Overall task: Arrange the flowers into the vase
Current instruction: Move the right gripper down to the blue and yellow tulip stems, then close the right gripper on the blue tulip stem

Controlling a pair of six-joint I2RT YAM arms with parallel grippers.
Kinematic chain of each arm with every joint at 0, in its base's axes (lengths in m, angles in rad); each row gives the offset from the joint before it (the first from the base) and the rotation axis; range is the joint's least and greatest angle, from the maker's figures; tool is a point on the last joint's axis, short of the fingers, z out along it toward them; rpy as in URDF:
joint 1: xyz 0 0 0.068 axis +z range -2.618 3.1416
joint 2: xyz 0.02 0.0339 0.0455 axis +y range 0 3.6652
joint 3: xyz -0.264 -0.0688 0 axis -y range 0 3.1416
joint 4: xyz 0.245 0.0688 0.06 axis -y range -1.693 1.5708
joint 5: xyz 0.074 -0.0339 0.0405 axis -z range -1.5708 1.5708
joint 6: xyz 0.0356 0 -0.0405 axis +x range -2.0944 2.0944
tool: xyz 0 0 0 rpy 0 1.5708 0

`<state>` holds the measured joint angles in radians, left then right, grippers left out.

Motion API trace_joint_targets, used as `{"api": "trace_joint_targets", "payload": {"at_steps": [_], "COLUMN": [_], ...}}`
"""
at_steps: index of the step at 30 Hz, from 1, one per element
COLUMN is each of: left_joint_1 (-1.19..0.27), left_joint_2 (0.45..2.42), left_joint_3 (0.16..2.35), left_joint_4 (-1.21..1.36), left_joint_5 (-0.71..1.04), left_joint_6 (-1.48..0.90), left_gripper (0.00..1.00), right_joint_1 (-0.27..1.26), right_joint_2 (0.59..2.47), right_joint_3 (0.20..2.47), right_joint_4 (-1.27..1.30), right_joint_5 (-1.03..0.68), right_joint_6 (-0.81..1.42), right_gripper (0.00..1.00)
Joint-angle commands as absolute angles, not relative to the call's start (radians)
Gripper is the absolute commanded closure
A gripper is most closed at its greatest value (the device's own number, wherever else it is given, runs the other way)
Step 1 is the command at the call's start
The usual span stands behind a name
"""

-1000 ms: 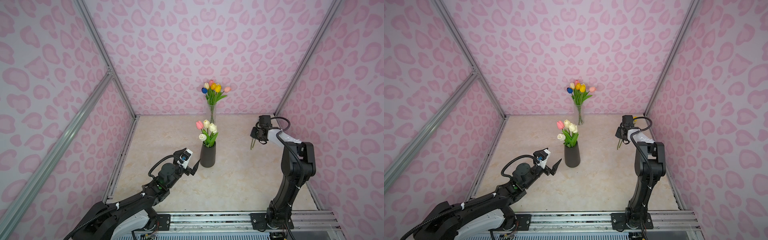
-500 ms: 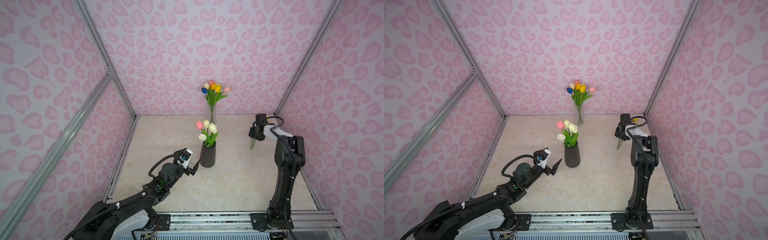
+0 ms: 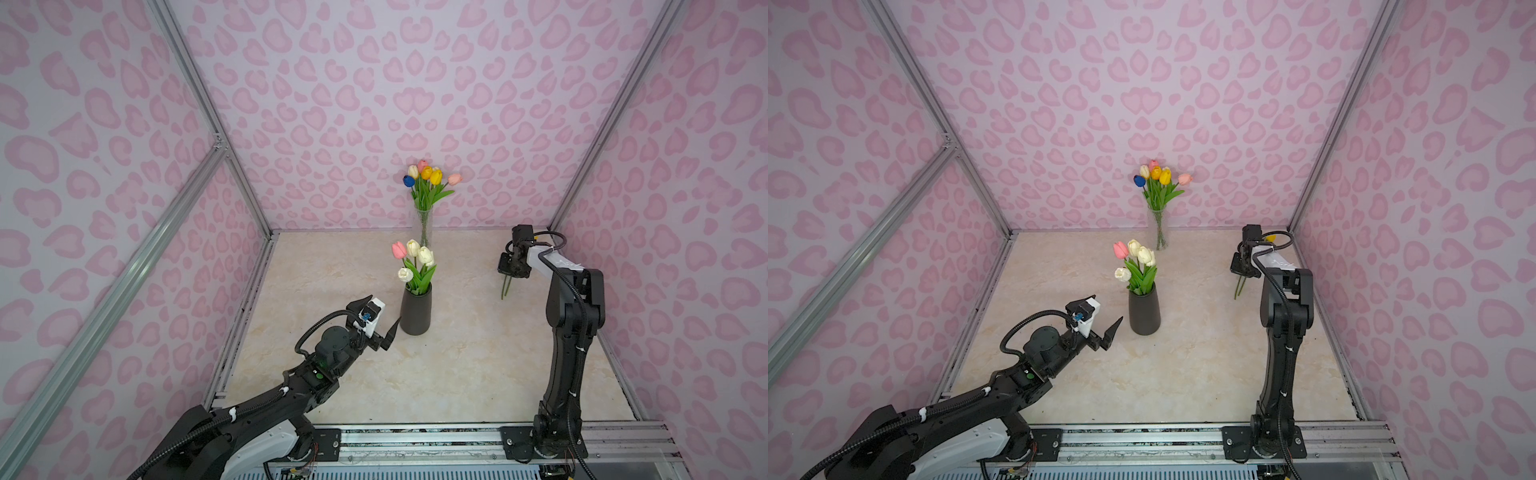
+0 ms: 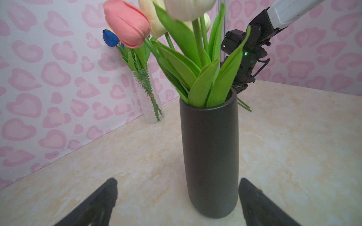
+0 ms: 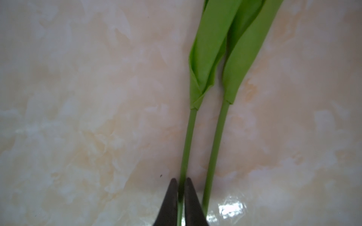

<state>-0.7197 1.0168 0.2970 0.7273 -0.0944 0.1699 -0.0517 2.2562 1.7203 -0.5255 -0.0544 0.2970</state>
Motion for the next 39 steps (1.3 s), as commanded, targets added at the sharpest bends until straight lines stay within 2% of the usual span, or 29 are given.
{"api": "trace_joint_targets", "payload": {"at_steps": [1, 14, 23, 26, 28, 33, 39], "left_joint_1": [-0.719, -0.719, -0.719, -0.719, -0.719, -0.719, -0.719], "left_joint_2": [1.012, 1.009, 1.02, 1.033, 1.04, 1.027, 1.021], "left_joint_3": [0.307, 0.308, 0.311, 0.314, 0.317, 0.314, 0.313], "left_joint_4": [0.726, 0.717, 0.722, 0.727, 0.721, 0.717, 0.712], "left_joint_5": [-0.1, -0.109, -0.086, -0.091, -0.091, -0.096, -0.103], "left_joint_6": [0.179, 0.186, 0.177, 0.178, 0.176, 0.184, 0.189], "left_gripper": [0.03, 0.03, 0.03, 0.03, 0.03, 0.03, 0.03], "right_joint_1": [-0.034, 0.185, 0.201, 0.179, 0.163, 0.153, 0.184], "right_joint_2": [2.259, 2.184, 2.043, 2.02, 2.025, 2.099, 2.143], "right_joint_3": [1.694, 1.597, 1.451, 1.431, 1.448, 1.582, 1.647], "right_joint_4": [-0.552, -0.587, -0.567, -0.527, -0.519, -0.582, -0.601], "right_joint_5": [-0.112, -0.071, -0.177, -0.235, -0.253, -0.172, -0.153], "right_joint_6": [0.256, 0.158, 0.222, 0.224, 0.234, 0.237, 0.274], "right_gripper": [0.98, 1.0, 1.0, 0.78, 0.71, 0.68, 0.66]}}
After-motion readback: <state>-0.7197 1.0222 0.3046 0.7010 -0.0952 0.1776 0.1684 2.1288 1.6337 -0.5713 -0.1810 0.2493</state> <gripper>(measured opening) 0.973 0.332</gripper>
